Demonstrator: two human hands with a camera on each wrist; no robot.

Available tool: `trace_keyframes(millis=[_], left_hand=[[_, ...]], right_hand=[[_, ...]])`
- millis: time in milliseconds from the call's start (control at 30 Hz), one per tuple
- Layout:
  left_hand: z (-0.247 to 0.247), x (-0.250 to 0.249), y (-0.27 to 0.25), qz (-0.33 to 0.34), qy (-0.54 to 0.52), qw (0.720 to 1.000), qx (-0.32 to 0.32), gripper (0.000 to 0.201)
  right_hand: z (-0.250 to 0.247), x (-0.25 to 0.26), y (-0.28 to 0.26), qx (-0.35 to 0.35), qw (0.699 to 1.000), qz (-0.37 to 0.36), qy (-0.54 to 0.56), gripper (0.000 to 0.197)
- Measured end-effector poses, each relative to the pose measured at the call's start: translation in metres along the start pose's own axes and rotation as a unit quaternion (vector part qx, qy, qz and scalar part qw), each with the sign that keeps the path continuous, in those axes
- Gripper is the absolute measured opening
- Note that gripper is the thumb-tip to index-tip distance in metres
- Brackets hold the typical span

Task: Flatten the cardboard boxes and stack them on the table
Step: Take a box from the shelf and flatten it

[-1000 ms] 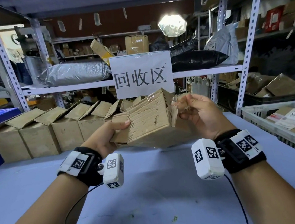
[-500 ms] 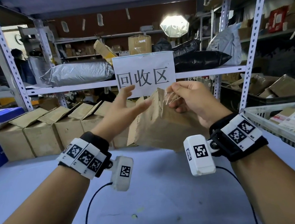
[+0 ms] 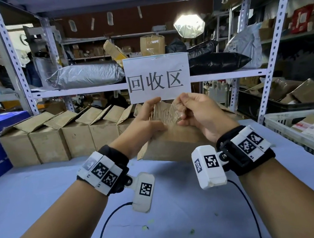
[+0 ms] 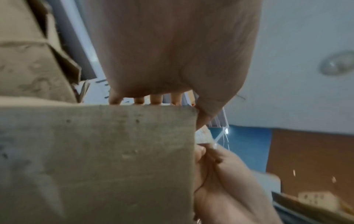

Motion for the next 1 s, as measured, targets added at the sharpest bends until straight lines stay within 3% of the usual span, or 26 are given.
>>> trace_keyframes(millis=[100, 167, 233, 333, 400, 467, 567, 633, 767, 867, 1000], left_hand=[[-0.001, -0.001, -0.004, 0.035, 0.102, 0.993, 0.047, 0.104], [-0.001, 0.000, -0.007, 0.060, 0.207, 0.972, 0.089, 0.121], [-0.002, 0.000, -0.009, 0.086, 0.270, 0.955, 0.088, 0.126], [-0.007, 0.002, -0.008, 0.094, 0.271, 0.956, 0.056, 0.123], [-0.009, 0.005, -0.006, 0.093, 0.268, 0.958, 0.040, 0.120], [-0.012, 0.007, -0.004, 0.095, 0.262, 0.960, 0.023, 0.117], [-0.013, 0.008, -0.003, 0.095, 0.244, 0.965, 0.020, 0.115], [-0.013, 0.009, -0.003, 0.096, 0.244, 0.965, 0.022, 0.115], [-0.009, 0.007, -0.006, 0.107, 0.261, 0.959, 0.019, 0.115], [-0.008, 0.004, -0.007, 0.114, 0.281, 0.953, 0.020, 0.116], [-0.008, 0.003, -0.009, 0.111, 0.283, 0.952, 0.019, 0.116]], right_hand=[[-0.001, 0.001, 0.000, -0.006, 0.999, 0.005, 0.040, 0.026], [-0.003, 0.002, -0.001, 0.000, 0.998, 0.007, 0.057, 0.024], [-0.003, 0.002, -0.002, 0.019, 0.998, 0.005, 0.061, 0.023], [-0.003, 0.002, -0.003, 0.034, 0.997, -0.001, 0.062, 0.021], [-0.003, 0.004, -0.003, 0.032, 0.998, -0.026, 0.038, 0.009], [-0.006, 0.007, -0.004, 0.014, 0.995, -0.074, -0.060, 0.013], [-0.010, 0.015, -0.005, -0.022, 0.946, -0.159, -0.282, 0.023], [-0.011, 0.018, -0.006, -0.029, 0.906, -0.199, -0.373, 0.024], [-0.009, 0.017, -0.007, -0.056, 0.866, -0.227, -0.443, 0.022], [-0.011, 0.014, -0.008, -0.074, 0.853, -0.212, -0.471, 0.014], [-0.009, 0.014, -0.015, -0.063, 0.839, -0.229, -0.490, 0.017]])
Point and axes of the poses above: each hand's wrist, its own y-axis towards the middle knuckle, its own z-axis out of the palm, x = y × z, the point moved 5 cm from there along y, towards the middle knuckle, and after that the axes turned 10 degrees about y, right-handed, at the moved point
